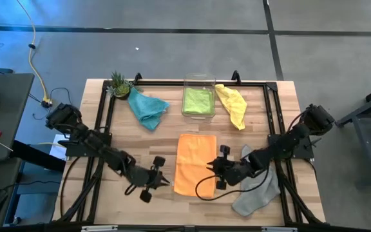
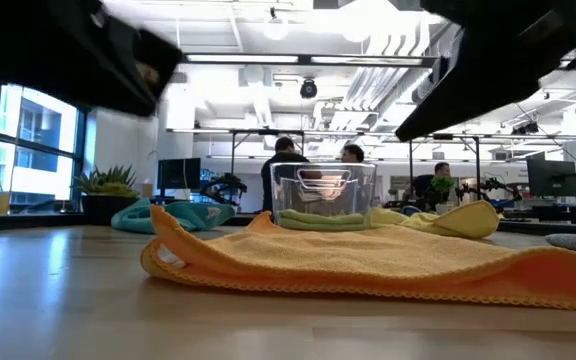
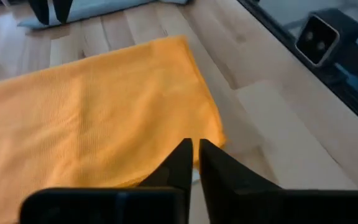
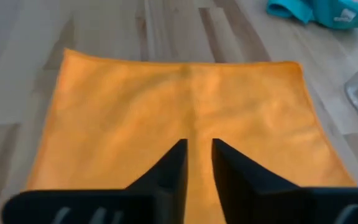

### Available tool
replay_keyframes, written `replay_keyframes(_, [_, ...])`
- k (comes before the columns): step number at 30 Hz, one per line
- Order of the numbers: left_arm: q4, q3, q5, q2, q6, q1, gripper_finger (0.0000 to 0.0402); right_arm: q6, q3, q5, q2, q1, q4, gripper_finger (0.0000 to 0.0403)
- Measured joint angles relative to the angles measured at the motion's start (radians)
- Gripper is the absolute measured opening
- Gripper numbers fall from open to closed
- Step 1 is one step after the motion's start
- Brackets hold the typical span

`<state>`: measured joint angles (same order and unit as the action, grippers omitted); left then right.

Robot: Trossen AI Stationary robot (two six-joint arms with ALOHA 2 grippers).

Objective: Fold microfiber towels
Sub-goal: Fold the orange microfiber cloth

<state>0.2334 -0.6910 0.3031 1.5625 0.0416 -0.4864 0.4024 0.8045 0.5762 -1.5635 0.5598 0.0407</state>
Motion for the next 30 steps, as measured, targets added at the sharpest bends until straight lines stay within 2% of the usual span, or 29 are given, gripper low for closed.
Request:
replay_keyframes(4, [-0.095,-0.083,0.055,0.011,0.049,-0.055,0.0069,0.046,0.002,0.023,0.0,0.051,0.009,0.012])
replay_keyframes(8, [-0.16,-0.153,0.055,0.031,0.095,-0.088,0.0113,0.091,0.002,0.087,-0.001,0.103,0.034,0.0171])
replay_keyframes(11, [-0.225,-0.203,0.051,0.069,0.112,-0.105,0.0143,0.095,0.002,0.123,-0.001,0.137,0.035,0.0194])
replay_keyframes(20, [-0.305,-0.344,0.038,0.21,0.139,-0.118,0.0203,0.122,0.002,0.13,-0.002,0.194,0.047,0.0201])
replay_keyframes(30, [-0.343,-0.441,0.046,0.302,0.127,-0.121,0.0229,0.118,0.001,0.127,-0.002,0.2,0.082,0.0201])
